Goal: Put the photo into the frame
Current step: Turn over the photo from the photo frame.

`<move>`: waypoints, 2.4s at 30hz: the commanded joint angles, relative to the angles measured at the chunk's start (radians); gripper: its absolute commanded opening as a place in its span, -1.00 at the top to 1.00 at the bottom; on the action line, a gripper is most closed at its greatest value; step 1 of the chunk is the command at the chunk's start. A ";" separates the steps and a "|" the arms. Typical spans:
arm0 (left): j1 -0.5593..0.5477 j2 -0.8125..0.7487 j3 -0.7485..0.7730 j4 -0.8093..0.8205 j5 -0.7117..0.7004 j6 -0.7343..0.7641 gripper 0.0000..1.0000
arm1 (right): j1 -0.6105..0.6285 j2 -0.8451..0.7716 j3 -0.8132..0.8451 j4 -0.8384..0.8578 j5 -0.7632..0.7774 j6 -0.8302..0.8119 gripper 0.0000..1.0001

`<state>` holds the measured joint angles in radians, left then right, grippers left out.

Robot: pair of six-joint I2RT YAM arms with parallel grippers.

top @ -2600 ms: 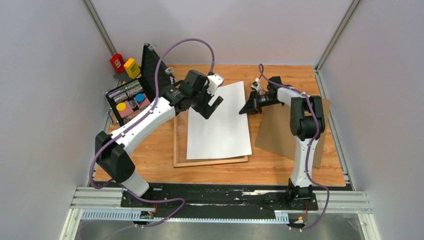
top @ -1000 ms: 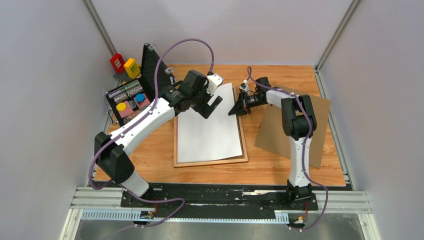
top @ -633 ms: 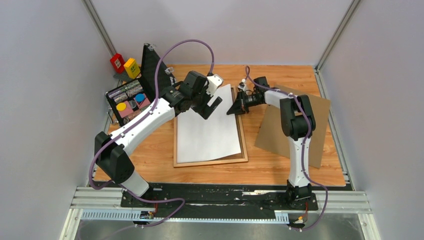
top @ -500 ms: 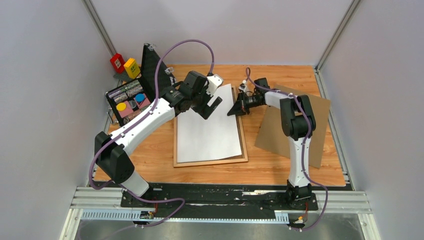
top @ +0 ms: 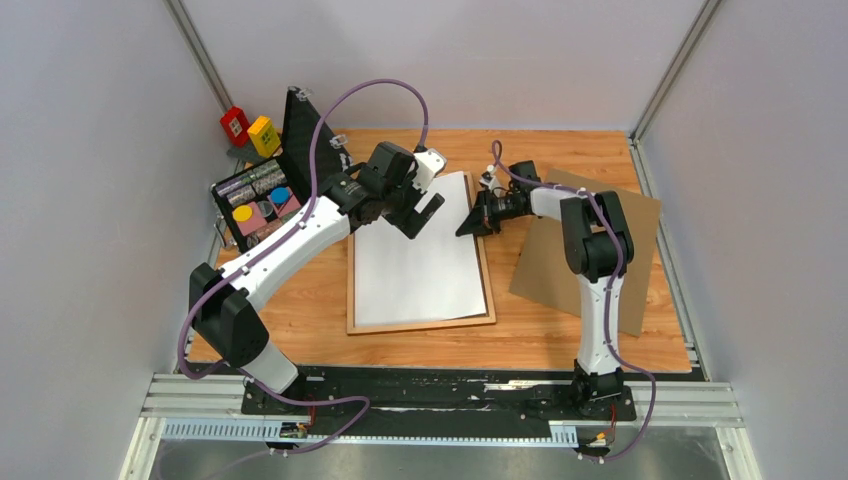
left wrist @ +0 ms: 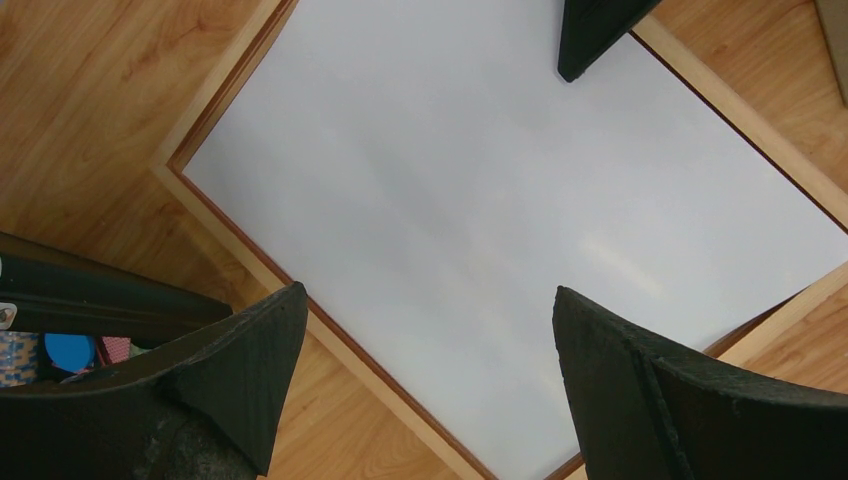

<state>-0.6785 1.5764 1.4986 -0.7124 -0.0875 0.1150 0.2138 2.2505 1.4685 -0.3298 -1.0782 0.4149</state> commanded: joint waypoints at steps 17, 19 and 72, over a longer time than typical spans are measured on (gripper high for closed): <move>0.004 -0.046 0.002 0.031 0.002 0.012 -1.00 | -0.002 -0.077 -0.019 0.052 0.030 0.009 0.92; 0.003 -0.047 0.001 0.031 0.002 0.011 -1.00 | 0.000 -0.080 -0.021 0.053 0.036 0.010 0.91; 0.004 -0.075 -0.013 0.038 -0.025 0.023 -1.00 | 0.004 -0.320 -0.056 -0.094 0.416 -0.187 -0.21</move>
<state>-0.6785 1.5501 1.4925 -0.7124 -0.0963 0.1192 0.2256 2.0575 1.3922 -0.4057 -0.7532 0.3172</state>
